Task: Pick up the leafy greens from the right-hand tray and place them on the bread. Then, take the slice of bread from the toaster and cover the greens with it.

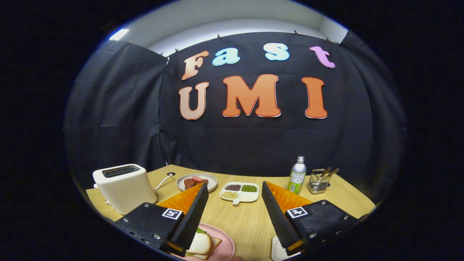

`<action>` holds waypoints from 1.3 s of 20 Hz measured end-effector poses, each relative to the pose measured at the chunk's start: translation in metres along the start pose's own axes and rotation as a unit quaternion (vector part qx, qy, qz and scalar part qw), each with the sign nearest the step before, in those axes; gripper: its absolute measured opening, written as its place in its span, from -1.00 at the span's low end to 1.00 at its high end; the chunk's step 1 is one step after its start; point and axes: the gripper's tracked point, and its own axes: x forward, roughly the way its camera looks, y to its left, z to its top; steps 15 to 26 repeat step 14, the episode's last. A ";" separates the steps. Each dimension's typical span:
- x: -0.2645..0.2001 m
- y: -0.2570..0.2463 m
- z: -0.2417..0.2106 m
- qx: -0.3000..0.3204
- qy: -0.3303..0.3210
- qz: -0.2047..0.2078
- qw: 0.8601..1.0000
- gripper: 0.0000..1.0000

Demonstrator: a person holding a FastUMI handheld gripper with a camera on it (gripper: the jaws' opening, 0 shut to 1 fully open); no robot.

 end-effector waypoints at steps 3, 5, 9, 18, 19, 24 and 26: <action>-0.004 -0.002 0.021 -0.013 -0.037 -0.008 0.999 0.82; -0.009 -0.004 0.034 -0.017 -0.057 -0.011 0.998 0.84; -0.012 -0.005 0.038 -0.015 -0.069 -0.012 0.997 0.89; -0.015 -0.008 0.039 -0.016 -0.076 -0.015 0.997 0.92; -0.015 -0.008 0.039 -0.016 -0.076 -0.015 0.997 0.92; -0.015 -0.008 0.039 -0.016 -0.076 -0.015 0.997 0.92; -0.015 -0.008 0.039 -0.016 -0.076 -0.015 0.997 0.92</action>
